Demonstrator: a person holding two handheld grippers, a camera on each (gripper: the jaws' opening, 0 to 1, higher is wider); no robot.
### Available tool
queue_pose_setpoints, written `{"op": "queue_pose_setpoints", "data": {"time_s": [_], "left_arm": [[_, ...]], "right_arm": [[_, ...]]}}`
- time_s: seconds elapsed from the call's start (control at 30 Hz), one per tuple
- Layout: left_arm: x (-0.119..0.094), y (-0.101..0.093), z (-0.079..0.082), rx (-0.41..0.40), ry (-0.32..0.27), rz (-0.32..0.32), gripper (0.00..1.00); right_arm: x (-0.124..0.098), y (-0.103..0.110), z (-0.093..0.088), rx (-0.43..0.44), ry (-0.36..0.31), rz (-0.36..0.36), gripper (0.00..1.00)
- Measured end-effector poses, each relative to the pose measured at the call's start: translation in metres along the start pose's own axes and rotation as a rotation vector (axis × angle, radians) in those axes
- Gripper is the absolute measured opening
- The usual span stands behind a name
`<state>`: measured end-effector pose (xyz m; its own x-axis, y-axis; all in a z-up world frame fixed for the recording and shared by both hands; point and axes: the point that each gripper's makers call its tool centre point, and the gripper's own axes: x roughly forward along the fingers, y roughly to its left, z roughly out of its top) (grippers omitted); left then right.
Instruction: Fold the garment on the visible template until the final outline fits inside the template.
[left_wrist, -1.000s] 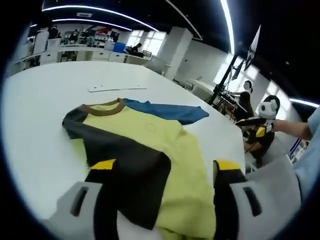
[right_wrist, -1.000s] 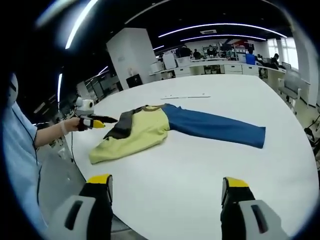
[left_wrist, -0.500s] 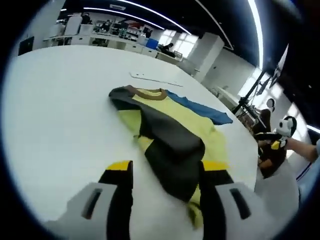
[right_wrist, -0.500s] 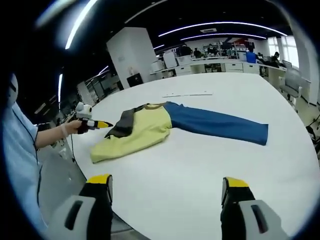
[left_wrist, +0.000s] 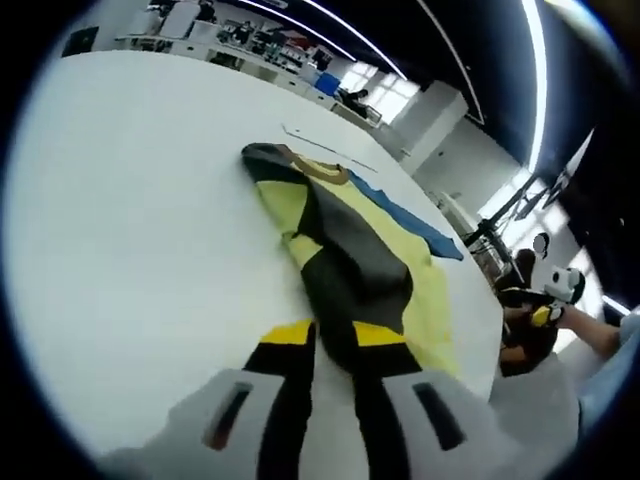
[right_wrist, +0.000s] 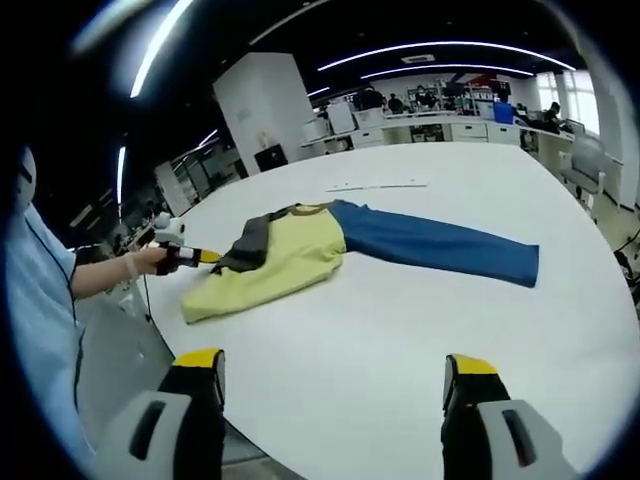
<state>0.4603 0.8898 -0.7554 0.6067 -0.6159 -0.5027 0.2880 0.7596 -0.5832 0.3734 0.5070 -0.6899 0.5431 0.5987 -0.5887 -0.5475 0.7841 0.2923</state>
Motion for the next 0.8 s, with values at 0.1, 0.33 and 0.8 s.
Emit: {"op": "queue_pose_setpoints", "data": {"time_s": [0.1,0.33,0.8], "left_arm": [[0.003,0.001,0.001,-0.015,0.001,-0.004,0.09],[0.006,0.018,0.024,-0.045,-0.054,0.019,0.10],[0.027,0.009,0.031,0.197,-0.004,-0.018,0.17]], "right_arm": [[-0.001,-0.001,-0.001,0.002,0.002,-0.003,0.91],[-0.006,-0.005,-0.001,0.007,-0.001,-0.015,0.91],[-0.007,-0.008,-0.003,0.019,0.006,-0.021,0.90]]}}
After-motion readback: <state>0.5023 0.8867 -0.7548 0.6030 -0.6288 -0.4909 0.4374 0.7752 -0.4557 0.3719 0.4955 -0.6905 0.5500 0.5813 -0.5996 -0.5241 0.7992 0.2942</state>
